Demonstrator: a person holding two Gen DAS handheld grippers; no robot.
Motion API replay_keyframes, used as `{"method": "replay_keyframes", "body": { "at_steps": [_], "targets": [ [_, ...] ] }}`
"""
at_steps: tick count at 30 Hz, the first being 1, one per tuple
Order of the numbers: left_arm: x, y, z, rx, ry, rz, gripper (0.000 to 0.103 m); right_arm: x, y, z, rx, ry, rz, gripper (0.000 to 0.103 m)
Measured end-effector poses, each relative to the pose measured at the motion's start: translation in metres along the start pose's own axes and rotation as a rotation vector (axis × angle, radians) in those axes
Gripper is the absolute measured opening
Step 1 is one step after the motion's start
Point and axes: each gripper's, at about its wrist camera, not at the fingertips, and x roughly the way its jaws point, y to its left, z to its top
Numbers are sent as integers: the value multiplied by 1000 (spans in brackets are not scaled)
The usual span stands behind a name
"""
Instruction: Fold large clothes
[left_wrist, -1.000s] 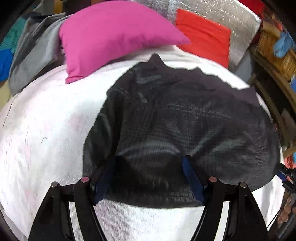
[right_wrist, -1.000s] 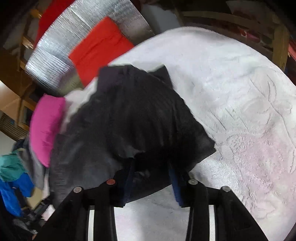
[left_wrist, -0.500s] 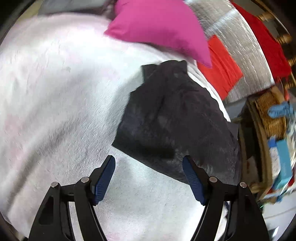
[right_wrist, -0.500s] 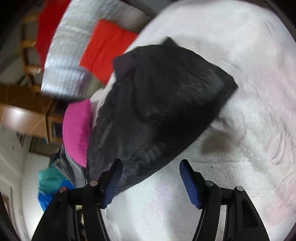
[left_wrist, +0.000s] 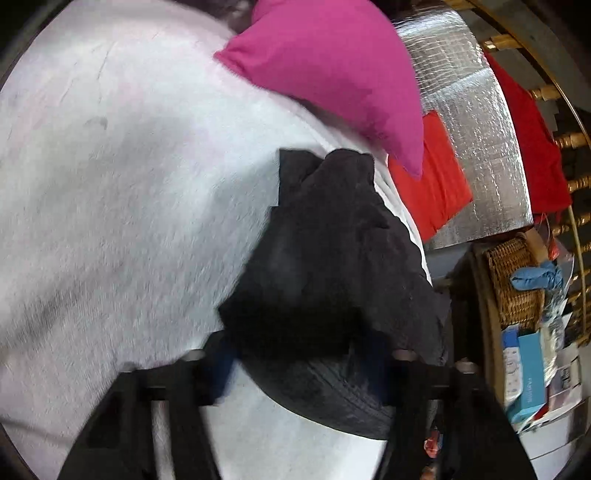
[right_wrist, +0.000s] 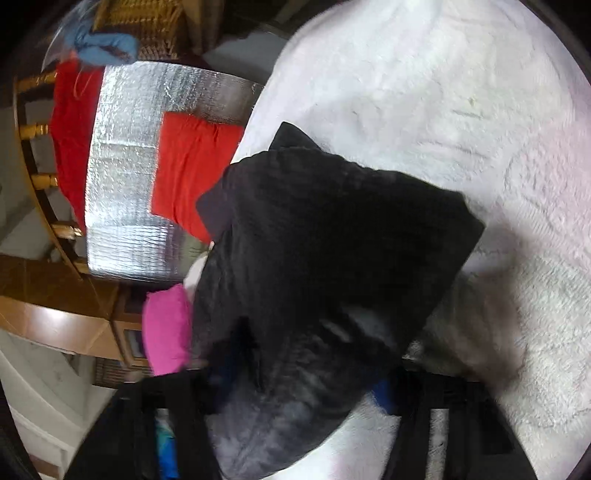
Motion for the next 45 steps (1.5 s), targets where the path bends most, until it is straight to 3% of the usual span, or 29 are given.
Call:
{"method": "replay_keyframes", "body": {
  "at_steps": [4, 7, 9, 11, 12, 14, 16, 18, 21, 23, 26, 28, 31, 33, 35, 36, 37, 39, 43, 45],
  "targets": [
    [-12, -15, 6, 64, -42, -38, 43, -28, 32, -10, -139, -73, 10, 30],
    [-25, -27, 9, 142, -111, -18, 42, -45, 46, -27, -237, -102, 14, 29],
    [-17, -25, 13, 146, -89, 23, 43, -37, 39, -29, -230, -59, -46, 29],
    [0, -14, 15, 103, -14, 80, 46, -22, 27, -25, -173, 8, -102, 29],
    [6, -9, 16, 80, 11, 99, 53, -17, 20, -22, -136, 32, -101, 30],
    [9, -2, 21, 34, 32, 90, 56, -19, 21, -16, -119, 61, -81, 32],
    [5, -1, 26, 19, 52, 99, 61, -26, 26, -11, -142, 81, -106, 46],
    [-4, -2, 31, 35, 29, 128, 66, -37, 24, -4, -156, 94, -139, 53],
    [-20, 1, 43, 29, 1, 143, 69, -54, 13, 12, -121, 123, -115, 53],
    [-32, 6, 49, 26, -33, 146, 71, -77, 0, 24, -111, 60, -153, 56],
    [-33, 6, 57, 37, -60, 149, 75, -100, 0, 44, -120, -71, -186, 68],
    [-22, -1, 58, 62, -32, 128, 75, -96, 9, 55, -146, -82, -146, 74],
    [1, -14, 53, 111, 30, 125, 76, -62, 24, 65, -192, 9, -111, 76],
    [20, -20, 49, 126, 71, 120, 76, -34, 29, 65, -211, 62, -131, 76],
    [28, -23, 47, 139, 69, 128, 76, -19, 29, 63, -243, 68, -165, 69],
    [29, -25, 46, 154, 54, 138, 76, -8, 33, 60, -292, 65, -218, 44],
    [30, -26, 46, 169, 33, 149, 75, -6, 35, 57, -315, 56, -252, 39],
    [27, -28, 48, 180, -1, 141, 53, -10, 40, 53, -331, 21, -261, 31],
    [28, -37, 52, 228, -37, 156, 49, -29, 54, 46, -409, -75, -229, 27],
    [37, -35, 51, 234, -12, 187, 50, -10, 37, 48, -371, -9, -311, 27]
  ]
}}
